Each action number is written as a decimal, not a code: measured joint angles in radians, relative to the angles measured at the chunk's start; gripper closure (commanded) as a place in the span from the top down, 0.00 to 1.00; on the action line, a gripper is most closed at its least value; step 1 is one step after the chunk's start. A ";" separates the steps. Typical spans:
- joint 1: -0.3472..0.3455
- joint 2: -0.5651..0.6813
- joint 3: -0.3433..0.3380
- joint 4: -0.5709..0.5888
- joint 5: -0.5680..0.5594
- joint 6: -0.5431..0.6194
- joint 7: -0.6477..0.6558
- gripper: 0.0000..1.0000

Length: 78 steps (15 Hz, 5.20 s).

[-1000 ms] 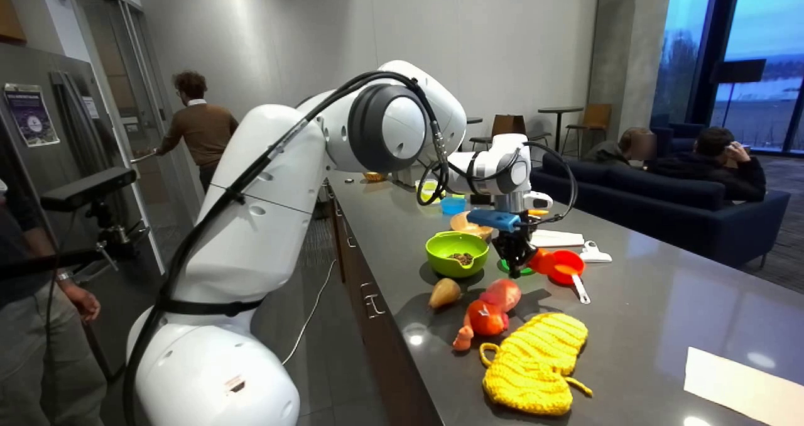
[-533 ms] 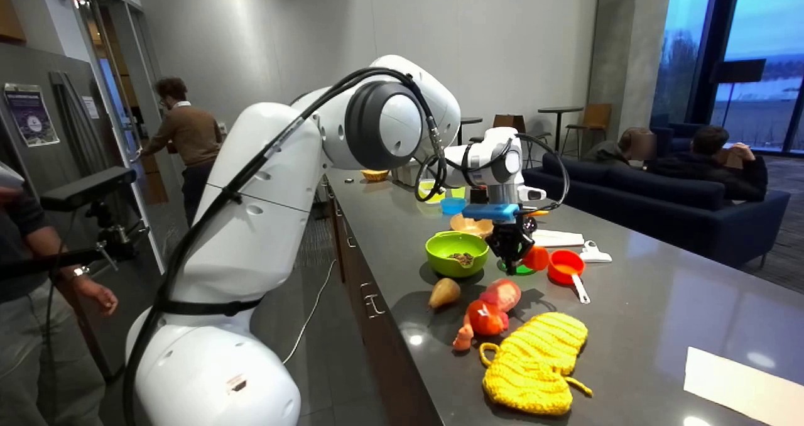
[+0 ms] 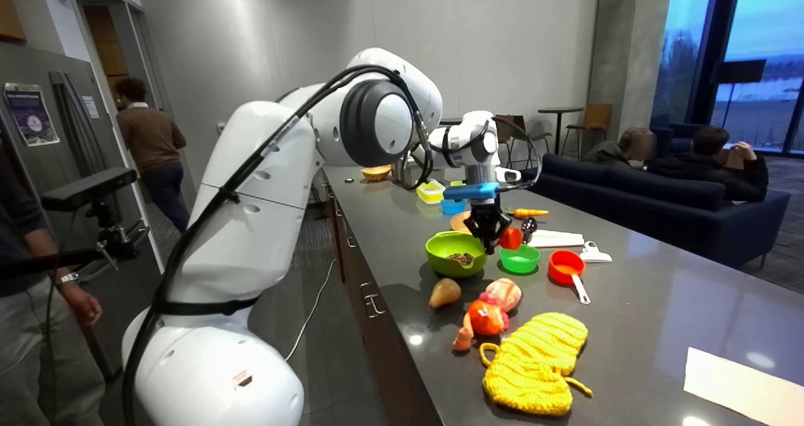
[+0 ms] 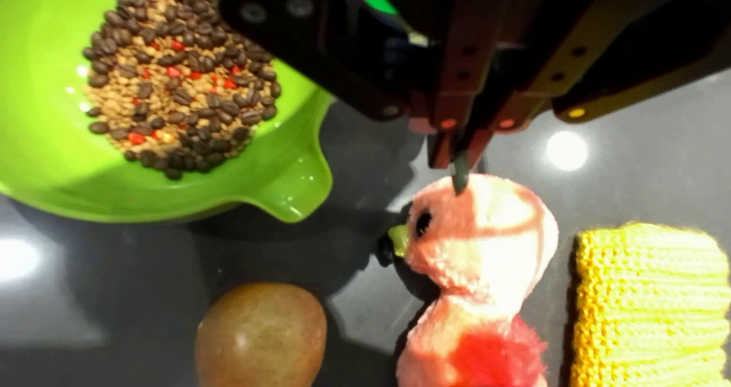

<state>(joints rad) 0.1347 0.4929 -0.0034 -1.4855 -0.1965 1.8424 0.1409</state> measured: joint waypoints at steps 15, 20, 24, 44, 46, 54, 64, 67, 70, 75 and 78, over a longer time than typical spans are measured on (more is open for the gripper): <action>0.020 -0.038 0.036 0.015 -0.002 -0.041 -0.053 0.01; 0.045 -0.038 0.078 0.029 -0.002 -0.080 -0.113 0.01; 0.061 -0.035 0.095 0.029 -0.002 -0.088 -0.146 0.01; 0.120 0.161 0.121 0.274 -0.097 -0.280 -0.378 0.01; 0.125 0.184 0.117 0.293 -0.142 -0.279 -0.380 0.01; 0.137 0.241 0.105 0.351 -0.203 -0.281 -0.380 0.01; 0.162 0.287 0.068 0.405 -0.264 -0.291 -0.377 0.01; 0.164 0.303 0.066 0.418 -0.264 -0.314 -0.377 0.01; 0.165 0.318 0.064 0.429 -0.264 -0.334 -0.377 0.01; 0.186 0.361 0.065 0.470 -0.264 -0.372 -0.377 0.01; 0.211 0.394 0.064 0.506 -0.264 -0.405 -0.376 0.01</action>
<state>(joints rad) 0.3454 0.8867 0.0607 -0.9795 -0.4601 1.4372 -0.2354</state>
